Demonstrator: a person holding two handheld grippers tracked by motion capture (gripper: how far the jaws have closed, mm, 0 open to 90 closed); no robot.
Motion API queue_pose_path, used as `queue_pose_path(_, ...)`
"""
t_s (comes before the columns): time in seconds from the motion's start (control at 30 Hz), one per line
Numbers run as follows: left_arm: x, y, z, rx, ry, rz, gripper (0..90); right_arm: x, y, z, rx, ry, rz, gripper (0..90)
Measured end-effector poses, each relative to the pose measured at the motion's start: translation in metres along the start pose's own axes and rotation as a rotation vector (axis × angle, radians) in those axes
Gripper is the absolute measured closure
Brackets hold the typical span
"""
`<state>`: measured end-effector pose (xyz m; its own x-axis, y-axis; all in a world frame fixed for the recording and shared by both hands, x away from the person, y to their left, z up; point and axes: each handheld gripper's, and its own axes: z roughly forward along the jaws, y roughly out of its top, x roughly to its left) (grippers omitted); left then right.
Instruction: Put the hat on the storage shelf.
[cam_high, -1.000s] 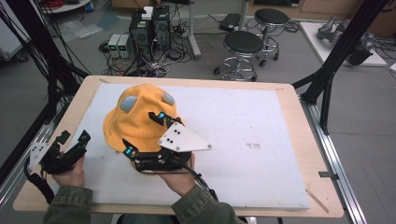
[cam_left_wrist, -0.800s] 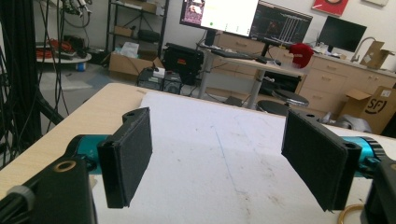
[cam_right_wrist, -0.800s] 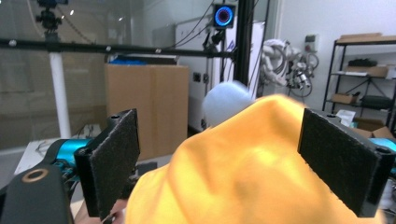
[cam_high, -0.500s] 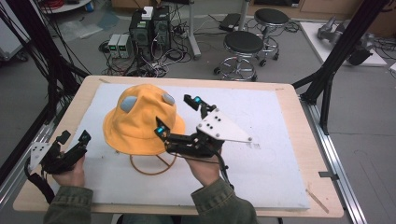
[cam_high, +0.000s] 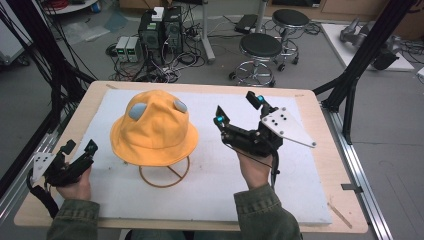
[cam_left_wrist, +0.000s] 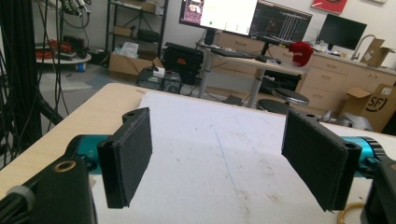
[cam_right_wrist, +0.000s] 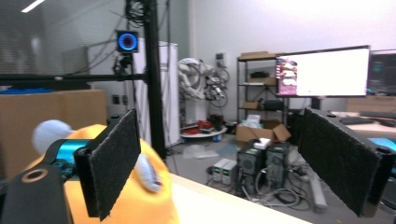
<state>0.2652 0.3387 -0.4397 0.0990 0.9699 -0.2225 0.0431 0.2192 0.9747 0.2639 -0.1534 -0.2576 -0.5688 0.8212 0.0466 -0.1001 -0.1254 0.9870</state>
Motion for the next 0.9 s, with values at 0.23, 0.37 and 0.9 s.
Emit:
queue_pose_path(0.23,0.0,0.0,0.0,0.002,0.0,0.001,24.7,-0.019,0.002,-0.014,-0.005,-0.116,0.005,12.0)
queue_pose_path(0.37,0.0,0.0,0.0,0.005,-0.001,0.003,24.7,-0.029,0.002,-0.024,-0.012,-0.182,-0.001,12.2)
queue_pose_path(0.9,-0.002,0.0,0.0,0.001,-0.002,0.008,24.7,-0.071,-0.018,-0.076,0.028,-0.38,-0.022,12.1)
